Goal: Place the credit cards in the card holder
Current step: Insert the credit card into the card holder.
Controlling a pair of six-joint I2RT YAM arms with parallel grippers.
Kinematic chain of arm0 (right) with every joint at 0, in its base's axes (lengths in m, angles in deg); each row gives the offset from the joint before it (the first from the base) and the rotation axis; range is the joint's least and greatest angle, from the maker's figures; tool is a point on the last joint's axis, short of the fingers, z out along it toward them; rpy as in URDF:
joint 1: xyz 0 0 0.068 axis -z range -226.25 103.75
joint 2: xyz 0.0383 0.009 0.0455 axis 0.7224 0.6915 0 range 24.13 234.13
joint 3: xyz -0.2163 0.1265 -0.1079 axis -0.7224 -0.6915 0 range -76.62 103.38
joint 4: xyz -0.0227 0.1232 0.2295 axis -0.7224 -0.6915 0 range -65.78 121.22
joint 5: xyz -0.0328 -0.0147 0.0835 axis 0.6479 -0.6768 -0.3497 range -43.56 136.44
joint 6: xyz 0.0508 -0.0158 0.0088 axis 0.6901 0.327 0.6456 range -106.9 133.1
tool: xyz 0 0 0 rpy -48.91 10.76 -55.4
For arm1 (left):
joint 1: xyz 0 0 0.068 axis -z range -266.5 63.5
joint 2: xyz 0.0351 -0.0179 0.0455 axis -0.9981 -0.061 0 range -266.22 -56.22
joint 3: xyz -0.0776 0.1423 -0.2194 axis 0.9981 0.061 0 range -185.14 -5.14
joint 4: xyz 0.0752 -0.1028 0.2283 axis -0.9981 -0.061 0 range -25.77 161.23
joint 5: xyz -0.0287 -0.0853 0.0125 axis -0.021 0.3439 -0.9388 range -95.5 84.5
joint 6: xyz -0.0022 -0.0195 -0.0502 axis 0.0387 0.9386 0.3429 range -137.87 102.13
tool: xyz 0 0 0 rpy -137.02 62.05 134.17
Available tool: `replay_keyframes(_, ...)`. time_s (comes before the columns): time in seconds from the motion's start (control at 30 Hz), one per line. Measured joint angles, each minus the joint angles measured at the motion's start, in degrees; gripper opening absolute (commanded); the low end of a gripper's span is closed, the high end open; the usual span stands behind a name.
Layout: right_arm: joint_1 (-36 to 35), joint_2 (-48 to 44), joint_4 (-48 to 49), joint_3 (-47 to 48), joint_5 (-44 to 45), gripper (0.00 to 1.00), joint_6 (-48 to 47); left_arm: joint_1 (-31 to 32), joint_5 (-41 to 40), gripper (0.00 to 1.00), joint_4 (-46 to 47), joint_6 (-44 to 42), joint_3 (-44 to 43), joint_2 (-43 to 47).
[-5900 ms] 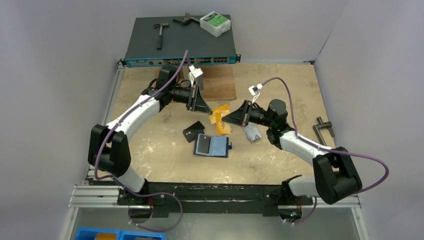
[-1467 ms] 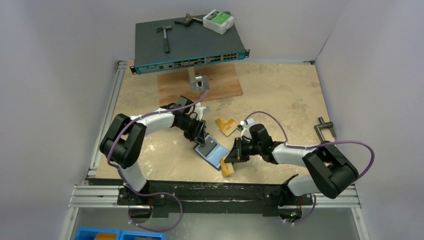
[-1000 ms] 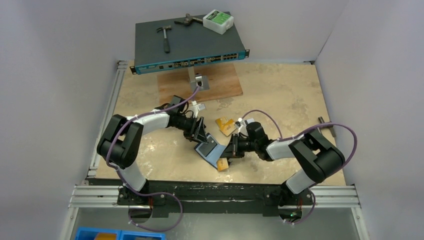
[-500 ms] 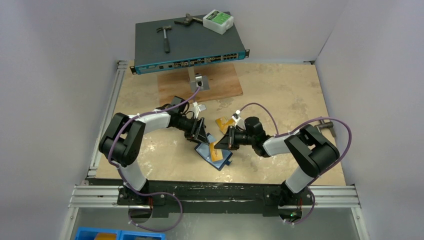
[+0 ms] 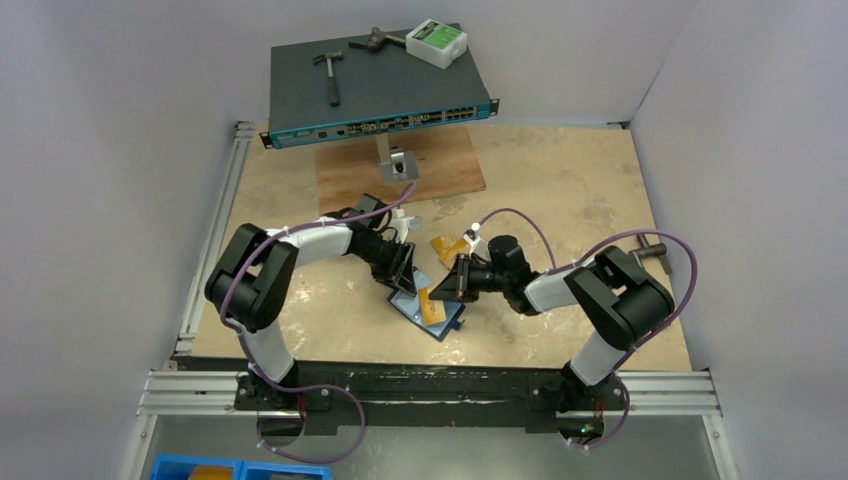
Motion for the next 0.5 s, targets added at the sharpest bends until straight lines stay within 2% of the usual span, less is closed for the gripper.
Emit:
replay_keyframes(0.13,0.02,-0.94,0.22,-1.22,-0.09,0.0,0.07,0.94,-2.16,0.2,-1.62,-1.01,-1.01,-0.68)
replay_keyframes(0.2,0.09,-1.97,0.09,-2.27,-0.33,0.0,-0.13,0.92,-2.75,0.16,-2.32,-1.62,-1.29,-1.05)
replay_keyframes(0.33,0.63,-2.82,0.31,-4.35,-2.32,0.0,-0.59,0.9,-2.82,0.15,-3.41,-1.99,-1.86,-1.49)
replay_keyframes(0.5,1.05,-0.2,1.97,-5.86,-4.76,0.0,-0.55,0.9,-2.78,0.23,-3.69,-1.97,-1.88,-1.49)
